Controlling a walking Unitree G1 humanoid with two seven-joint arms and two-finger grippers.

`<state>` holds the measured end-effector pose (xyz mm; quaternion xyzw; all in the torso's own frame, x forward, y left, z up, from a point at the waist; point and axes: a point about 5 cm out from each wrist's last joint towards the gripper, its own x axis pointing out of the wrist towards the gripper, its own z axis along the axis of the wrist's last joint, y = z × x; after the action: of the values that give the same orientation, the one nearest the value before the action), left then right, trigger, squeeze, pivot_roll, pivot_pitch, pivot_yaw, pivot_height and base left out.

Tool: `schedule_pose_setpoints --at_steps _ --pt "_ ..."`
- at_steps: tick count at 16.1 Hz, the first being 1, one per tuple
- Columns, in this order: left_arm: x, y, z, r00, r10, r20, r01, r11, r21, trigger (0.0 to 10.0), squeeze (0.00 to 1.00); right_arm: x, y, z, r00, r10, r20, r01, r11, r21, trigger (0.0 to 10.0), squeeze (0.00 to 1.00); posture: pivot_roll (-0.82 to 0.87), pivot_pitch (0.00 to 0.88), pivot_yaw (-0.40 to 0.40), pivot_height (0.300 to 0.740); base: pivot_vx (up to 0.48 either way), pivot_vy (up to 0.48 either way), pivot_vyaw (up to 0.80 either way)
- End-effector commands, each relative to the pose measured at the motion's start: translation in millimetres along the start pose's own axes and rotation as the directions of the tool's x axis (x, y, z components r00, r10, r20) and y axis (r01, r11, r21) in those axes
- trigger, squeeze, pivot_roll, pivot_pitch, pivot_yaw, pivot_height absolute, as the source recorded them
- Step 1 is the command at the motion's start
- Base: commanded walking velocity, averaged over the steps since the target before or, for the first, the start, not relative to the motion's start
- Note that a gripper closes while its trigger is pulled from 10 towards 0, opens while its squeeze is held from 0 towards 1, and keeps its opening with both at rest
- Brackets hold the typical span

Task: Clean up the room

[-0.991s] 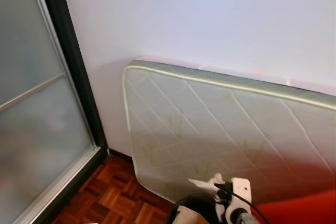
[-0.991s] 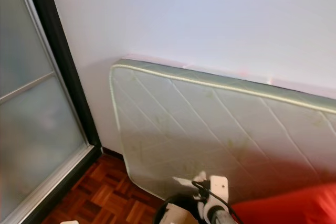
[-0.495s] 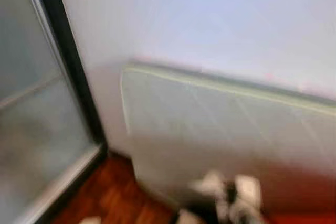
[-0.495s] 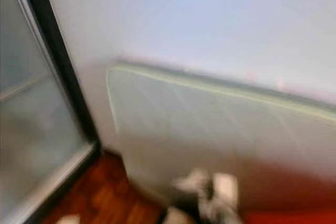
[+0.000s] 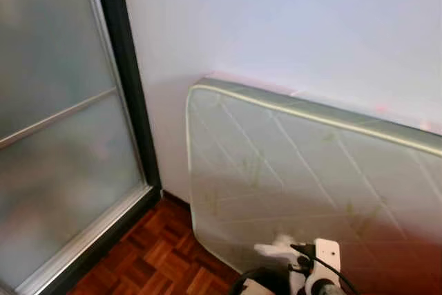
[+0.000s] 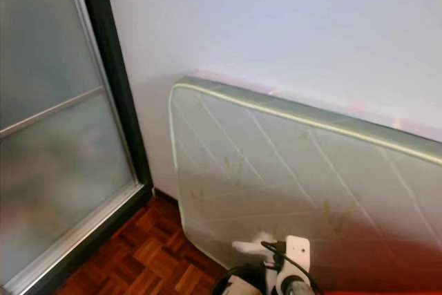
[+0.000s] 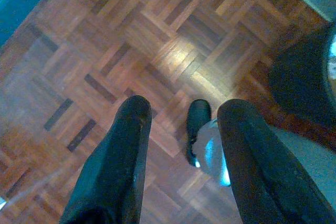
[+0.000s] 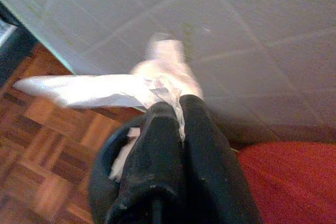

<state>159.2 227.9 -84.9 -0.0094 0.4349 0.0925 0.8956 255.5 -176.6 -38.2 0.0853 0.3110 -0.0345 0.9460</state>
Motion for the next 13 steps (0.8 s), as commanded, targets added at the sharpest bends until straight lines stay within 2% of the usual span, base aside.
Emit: schedule_pose_setpoints --at_steps 1,5,6,8,13 --pt "0.3 -4.2 -3 1.000 0.003 -0.029 -0.003 1.000 0.001 10.0 0.00 -1.1 -2.9 -5 0.999 -0.019 -0.033 0.018 1.000 -0.016 10.0 0.00 0.10 0.024 -0.032 0.740 0.000 0.000 0.00" --pt "2.0 -4.5 2 1.000 0.006 -0.029 -0.006 1.000 0.002 10.0 0.00 -1.2 -0.7 -6 0.999 -0.011 -0.030 0.011 1.000 -0.004 10.0 0.00 0.10 0.026 -0.031 0.740 0.000 0.000 0.00" --pt "2.4 -4.0 3 1.000 0.008 -0.028 -0.008 1.000 0.002 10.0 0.00 -1.1 -0.2 -6 1.000 -0.008 -0.027 0.008 1.000 0.002 10.0 0.05 0.10 0.031 -0.029 0.740 0.000 0.000 0.00" --pt "2.9 -3.2 5 1.000 0.010 -0.027 -0.010 1.000 0.002 10.0 0.00 -0.9 0.4 -5 1.000 -0.006 -0.028 0.006 1.000 0.002 10.0 0.80 0.10 0.032 -0.028 0.740 0.000 0.000 0.00" --pt "5.5 -3.8 14 1.000 0.012 -0.020 -0.012 1.000 0.005 10.0 0.00 -2.3 -2.5 -11 0.998 -0.027 -0.062 0.024 0.999 -0.038 10.0 0.82 0.10 0.042 -0.026 0.740 0.000 0.000 0.00"
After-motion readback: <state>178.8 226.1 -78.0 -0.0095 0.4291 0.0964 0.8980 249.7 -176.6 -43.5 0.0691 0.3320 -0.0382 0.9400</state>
